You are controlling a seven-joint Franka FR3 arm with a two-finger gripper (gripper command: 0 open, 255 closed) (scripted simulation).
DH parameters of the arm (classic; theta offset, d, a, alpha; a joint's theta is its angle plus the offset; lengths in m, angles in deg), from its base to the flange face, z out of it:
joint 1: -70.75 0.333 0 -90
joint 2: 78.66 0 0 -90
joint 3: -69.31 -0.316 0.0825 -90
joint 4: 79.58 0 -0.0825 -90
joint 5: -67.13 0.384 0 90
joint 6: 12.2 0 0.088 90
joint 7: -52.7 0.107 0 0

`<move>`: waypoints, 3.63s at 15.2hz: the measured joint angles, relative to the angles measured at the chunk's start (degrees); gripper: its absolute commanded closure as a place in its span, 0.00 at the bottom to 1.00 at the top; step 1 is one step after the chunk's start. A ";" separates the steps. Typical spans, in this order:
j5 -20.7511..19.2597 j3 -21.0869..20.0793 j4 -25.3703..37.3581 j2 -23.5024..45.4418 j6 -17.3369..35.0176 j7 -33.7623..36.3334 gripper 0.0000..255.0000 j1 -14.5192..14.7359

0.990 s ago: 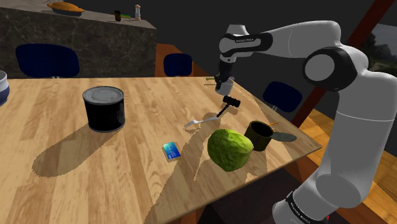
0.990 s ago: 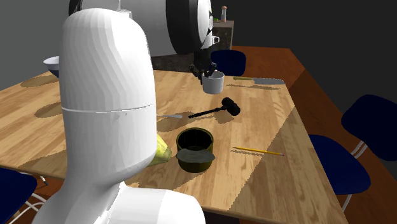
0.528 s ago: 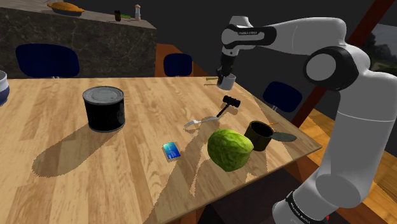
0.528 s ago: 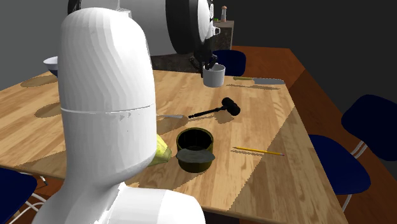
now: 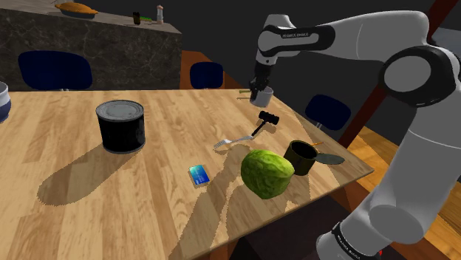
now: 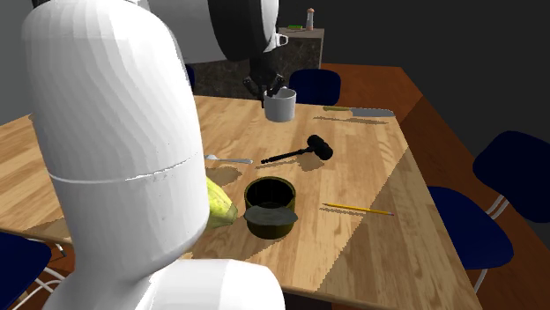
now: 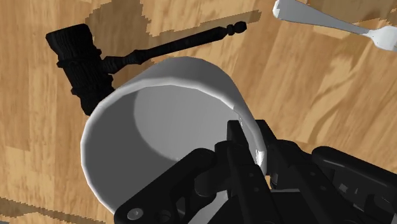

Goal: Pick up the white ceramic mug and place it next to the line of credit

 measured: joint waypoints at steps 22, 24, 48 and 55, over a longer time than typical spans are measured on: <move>-0.74 -13.42 -29.36 -25.08 3.06 26.92 1.00 13.54; -0.26 -15.05 -29.81 -25.61 2.88 29.49 1.00 14.70; 2.27 -26.77 -36.57 -23.68 11.08 47.58 1.00 22.22; 1.43 -27.10 -39.77 -21.22 16.62 48.31 1.00 22.09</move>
